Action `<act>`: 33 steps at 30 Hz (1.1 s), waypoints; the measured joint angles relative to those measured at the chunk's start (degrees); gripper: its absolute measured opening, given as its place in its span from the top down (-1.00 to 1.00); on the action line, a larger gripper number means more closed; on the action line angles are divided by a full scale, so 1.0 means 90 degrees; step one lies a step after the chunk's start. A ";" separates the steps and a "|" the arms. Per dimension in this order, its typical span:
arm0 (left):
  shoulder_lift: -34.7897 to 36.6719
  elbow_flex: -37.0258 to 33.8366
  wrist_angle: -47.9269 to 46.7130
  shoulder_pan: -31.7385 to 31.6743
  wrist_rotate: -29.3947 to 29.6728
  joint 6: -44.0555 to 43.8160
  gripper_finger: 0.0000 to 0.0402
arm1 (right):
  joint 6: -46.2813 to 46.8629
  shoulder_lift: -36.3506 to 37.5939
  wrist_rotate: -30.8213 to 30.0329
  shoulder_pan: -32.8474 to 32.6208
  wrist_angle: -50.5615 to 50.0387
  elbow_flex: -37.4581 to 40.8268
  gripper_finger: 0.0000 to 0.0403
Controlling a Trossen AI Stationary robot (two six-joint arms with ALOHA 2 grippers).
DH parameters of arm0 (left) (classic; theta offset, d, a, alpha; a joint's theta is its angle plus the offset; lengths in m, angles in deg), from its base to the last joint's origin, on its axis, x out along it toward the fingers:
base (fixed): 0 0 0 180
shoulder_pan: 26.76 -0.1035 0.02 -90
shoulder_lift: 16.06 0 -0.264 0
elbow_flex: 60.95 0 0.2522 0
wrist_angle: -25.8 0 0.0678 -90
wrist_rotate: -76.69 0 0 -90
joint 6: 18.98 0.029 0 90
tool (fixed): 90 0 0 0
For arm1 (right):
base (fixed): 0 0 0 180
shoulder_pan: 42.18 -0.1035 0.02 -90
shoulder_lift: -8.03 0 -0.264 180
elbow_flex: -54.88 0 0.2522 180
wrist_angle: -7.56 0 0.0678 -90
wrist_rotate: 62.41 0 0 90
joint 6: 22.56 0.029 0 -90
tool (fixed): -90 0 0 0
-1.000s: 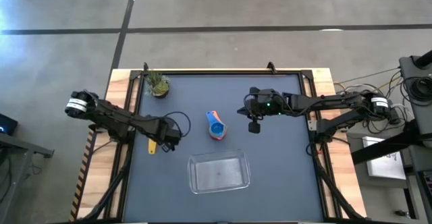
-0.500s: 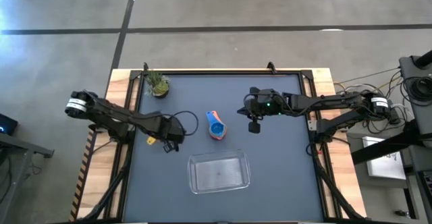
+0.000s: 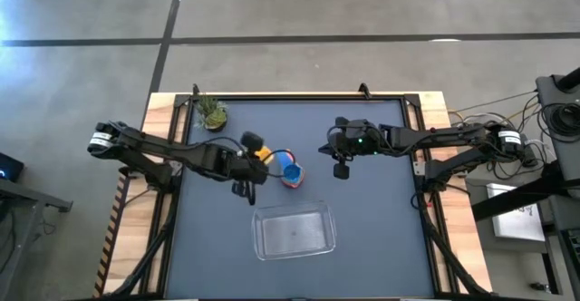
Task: Nest measuring cups in basket
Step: Stack the yellow measuring cup on top of the blue measuring cup
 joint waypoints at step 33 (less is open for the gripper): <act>-0.2260 0.1011 0.1286 -0.0329 -0.0763 0.4745 1.00 | 0.0204 0.0000 -0.0345 -0.0015 -0.0060 0.0000 0.96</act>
